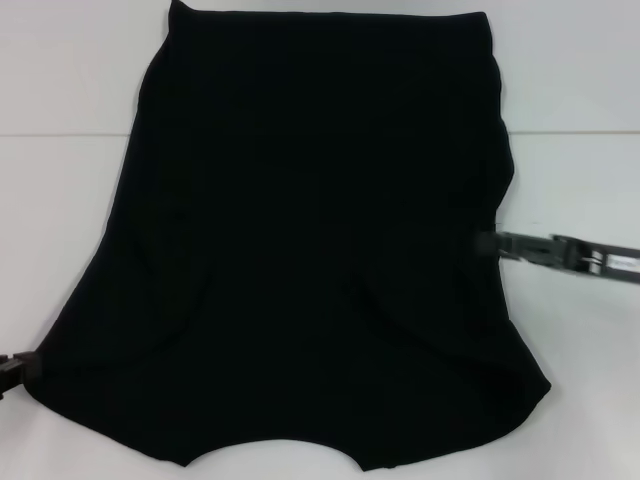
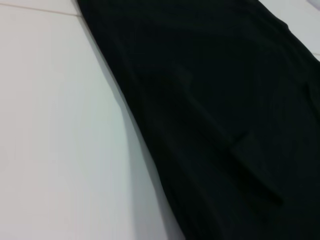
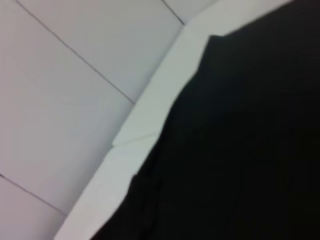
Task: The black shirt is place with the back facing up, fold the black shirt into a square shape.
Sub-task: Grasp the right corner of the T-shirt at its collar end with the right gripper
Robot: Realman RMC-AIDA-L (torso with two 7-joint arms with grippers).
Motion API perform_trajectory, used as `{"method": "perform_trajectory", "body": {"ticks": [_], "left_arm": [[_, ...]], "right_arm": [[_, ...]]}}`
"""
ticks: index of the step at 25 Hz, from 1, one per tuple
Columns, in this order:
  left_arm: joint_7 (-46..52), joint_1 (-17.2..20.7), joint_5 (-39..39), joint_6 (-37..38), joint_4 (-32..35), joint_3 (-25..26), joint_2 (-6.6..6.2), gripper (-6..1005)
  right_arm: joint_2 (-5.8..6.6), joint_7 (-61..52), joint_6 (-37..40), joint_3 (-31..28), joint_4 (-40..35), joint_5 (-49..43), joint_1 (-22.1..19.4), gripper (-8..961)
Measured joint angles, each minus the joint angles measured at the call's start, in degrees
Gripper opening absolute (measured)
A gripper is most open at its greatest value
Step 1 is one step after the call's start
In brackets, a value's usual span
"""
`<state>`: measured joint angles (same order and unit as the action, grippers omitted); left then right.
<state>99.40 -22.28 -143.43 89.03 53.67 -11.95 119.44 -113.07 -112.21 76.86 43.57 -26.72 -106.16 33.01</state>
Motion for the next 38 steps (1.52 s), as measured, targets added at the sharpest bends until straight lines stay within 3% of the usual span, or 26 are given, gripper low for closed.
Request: {"method": "perform_trajectory", "body": {"ticks": [5,11,19,29,31,38], "left_arm": [[1.01,0.03,-0.01,0.33,0.22,0.87,-0.19,53],[2.21,-0.03,0.25,0.32,0.15,1.05,-0.25,53],[2.43,-0.36,0.4,0.62,0.0,1.05,-0.35,53],[2.46,-0.4,0.52,1.14,0.04,1.05,-0.35,52],[2.46,-0.39,0.52,1.15,0.04,1.05,-0.35,52],[2.47,-0.51,0.53,1.22,0.02,1.05,-0.35,52]], "right_arm": [[2.26,-3.11,3.58,-0.22,0.13,-2.33,-3.18,854],[3.19,-5.35,4.97,-0.48,0.17,-5.72,-5.14,855],[3.21,-8.19,5.07,-0.51,0.18,-12.43,-4.41,854],[1.6,-8.35,6.54,-0.03,0.18,-16.59,-2.68,855],[1.38,-8.31,6.54,-0.14,0.15,-17.59,-2.56,688],[1.23,-7.61,6.68,-0.45,-0.42,-17.79,-3.32,435]]}}
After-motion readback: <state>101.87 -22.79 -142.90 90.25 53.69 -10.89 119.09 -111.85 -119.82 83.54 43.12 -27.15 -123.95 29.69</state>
